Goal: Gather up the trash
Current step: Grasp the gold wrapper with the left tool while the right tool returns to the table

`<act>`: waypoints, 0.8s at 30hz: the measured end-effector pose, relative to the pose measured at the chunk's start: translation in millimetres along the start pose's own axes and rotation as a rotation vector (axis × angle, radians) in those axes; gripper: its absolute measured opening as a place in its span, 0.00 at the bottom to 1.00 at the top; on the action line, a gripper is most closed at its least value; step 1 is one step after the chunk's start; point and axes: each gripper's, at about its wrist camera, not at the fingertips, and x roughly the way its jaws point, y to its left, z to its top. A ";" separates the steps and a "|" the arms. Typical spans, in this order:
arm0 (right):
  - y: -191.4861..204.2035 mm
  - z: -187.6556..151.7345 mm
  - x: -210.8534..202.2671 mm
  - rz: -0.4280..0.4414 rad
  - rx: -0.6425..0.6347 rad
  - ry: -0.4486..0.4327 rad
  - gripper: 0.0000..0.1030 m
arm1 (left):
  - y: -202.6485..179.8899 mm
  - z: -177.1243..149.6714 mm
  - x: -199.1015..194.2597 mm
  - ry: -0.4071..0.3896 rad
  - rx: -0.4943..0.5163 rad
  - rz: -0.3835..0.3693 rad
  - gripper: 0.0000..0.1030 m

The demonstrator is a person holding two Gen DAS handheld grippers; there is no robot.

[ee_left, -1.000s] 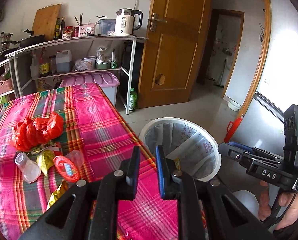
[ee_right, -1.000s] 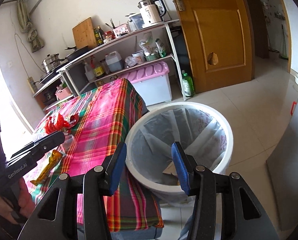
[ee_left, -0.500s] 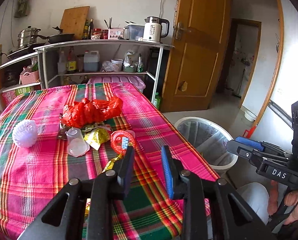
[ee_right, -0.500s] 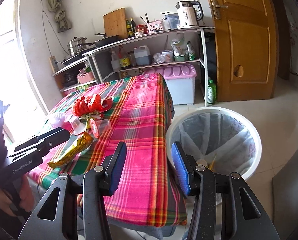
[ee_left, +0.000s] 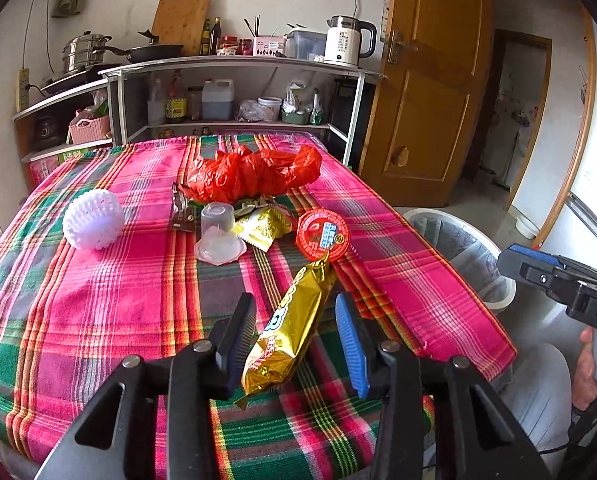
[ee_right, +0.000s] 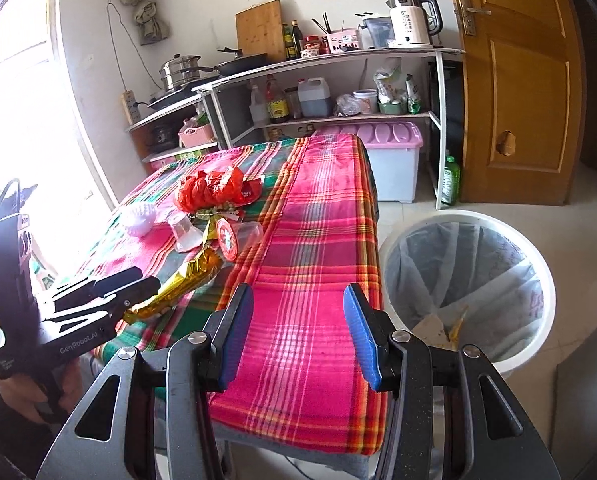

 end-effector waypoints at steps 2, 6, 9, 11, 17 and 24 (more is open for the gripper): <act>3.1 0.1 3.4 0.002 -0.005 0.006 0.47 | 1.6 -2.9 4.8 0.017 0.004 0.004 0.42; 7.5 1.9 11.6 0.008 -0.017 0.019 0.47 | 2.6 -8.6 13.1 0.049 0.010 0.008 0.42; 10.3 3.9 17.9 0.011 -0.025 0.027 0.47 | 2.8 -12.6 18.3 0.073 0.015 0.008 0.42; 12.4 5.6 23.0 0.015 -0.031 0.033 0.47 | 2.1 -14.0 21.8 0.088 0.022 0.012 0.42; 20.4 13.9 41.2 0.044 -0.049 0.050 0.52 | 4.0 -14.9 22.8 0.091 0.020 0.003 0.26; 32.6 29.4 70.4 0.080 -0.109 0.084 0.54 | 13.7 -12.2 18.8 0.068 -0.009 -0.012 0.18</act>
